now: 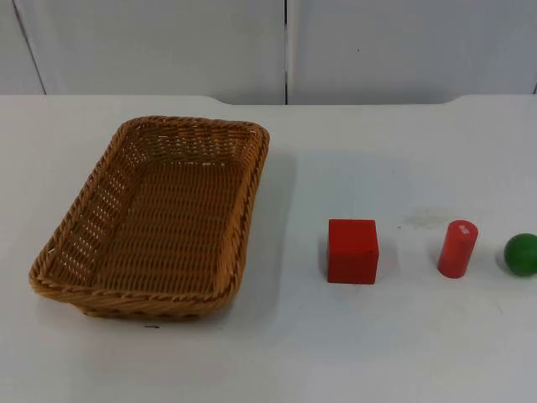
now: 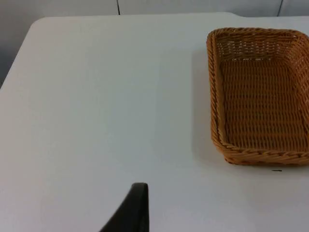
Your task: Pick up the basket with the left hand and place the object to the left of the red cylinder into the basket with the right hand.
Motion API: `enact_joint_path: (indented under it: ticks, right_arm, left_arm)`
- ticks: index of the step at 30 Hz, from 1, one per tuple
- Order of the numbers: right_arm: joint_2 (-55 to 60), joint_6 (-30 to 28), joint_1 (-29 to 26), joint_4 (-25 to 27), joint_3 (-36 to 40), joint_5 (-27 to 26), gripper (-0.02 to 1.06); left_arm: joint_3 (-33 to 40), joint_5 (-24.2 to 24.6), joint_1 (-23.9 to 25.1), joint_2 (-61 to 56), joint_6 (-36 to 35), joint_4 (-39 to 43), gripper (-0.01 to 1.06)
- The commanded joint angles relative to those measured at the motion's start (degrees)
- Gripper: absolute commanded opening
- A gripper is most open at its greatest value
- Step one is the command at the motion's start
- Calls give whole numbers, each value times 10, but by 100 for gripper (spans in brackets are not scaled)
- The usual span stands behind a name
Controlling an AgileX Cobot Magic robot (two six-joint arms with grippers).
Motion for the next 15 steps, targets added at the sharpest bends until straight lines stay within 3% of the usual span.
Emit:
enact_joint_path:
  ticks: [1,15]
  right_arm:
    - [-2,1,-4,1,4,-2,105]
    - [-2,1,-4,1,4,-2,105]
  left_arm:
    - [-12,-4,2,-2,-1,1,105]
    - [-70,-11,2,36,-1,-1,105]
